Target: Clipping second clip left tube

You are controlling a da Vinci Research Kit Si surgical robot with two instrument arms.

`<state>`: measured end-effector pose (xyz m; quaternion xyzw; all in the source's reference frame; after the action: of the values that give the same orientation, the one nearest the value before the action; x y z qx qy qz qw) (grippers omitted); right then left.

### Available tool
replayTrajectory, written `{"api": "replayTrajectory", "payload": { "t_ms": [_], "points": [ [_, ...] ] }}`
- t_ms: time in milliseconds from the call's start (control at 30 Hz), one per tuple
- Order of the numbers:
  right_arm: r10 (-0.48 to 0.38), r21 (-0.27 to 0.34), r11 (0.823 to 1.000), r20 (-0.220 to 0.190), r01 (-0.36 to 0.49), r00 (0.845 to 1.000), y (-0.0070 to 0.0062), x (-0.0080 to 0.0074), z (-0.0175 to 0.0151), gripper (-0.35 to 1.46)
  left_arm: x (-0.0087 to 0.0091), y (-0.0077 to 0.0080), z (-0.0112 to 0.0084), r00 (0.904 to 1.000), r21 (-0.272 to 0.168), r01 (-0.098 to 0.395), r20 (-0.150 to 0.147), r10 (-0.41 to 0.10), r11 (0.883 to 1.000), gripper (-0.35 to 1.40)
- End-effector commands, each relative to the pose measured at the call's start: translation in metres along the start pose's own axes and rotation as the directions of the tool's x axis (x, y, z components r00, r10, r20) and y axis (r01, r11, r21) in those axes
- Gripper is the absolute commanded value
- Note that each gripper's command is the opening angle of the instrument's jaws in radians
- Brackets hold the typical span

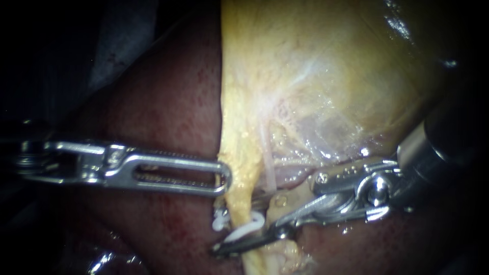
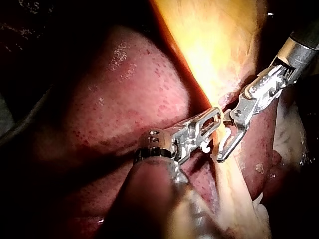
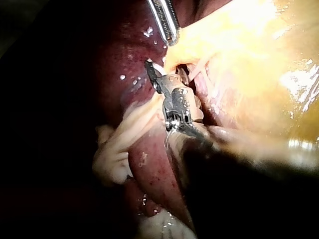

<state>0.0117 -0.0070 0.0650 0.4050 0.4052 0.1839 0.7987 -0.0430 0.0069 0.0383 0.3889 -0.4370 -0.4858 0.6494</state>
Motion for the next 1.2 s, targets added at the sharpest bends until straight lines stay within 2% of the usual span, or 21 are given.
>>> {"api": "replayTrajectory", "payload": {
  "t_ms": [33, 300, 467, 1200],
  "points": [
    [0.014, 0.000, 1.000, 0.000, -0.014, 1.000, -0.0001, 0.0000, -0.0001, 0.12, 0.0000, 0.0000, 0.0000, 1.0000, 0.001, 0.000, 0.000, 0.000, 1.000, -0.35],
    [0.037, 0.005, 0.999, 0.018, -0.038, 0.999, 0.0004, -0.0004, -0.0006, -0.34, 0.0001, 0.0000, 0.0001, 1.0000, 0.000, 0.005, 0.000, -0.005, 1.000, -0.35],
    [0.031, 0.021, 0.999, 0.043, -0.032, 0.999, 0.0010, -0.0008, -0.0011, -0.35, 0.0001, 0.0001, 0.0001, 1.0000, 0.000, 0.005, 0.000, -0.005, 1.000, -0.35],
    [0.046, 0.023, 0.999, 0.045, -0.047, 0.998, 0.0013, -0.0010, -0.0007, -0.35, 0.0001, 0.0001, 0.0002, 0.9999, 0.002, 0.011, -0.002, -0.011, 1.000, -0.35]
  ]
}}
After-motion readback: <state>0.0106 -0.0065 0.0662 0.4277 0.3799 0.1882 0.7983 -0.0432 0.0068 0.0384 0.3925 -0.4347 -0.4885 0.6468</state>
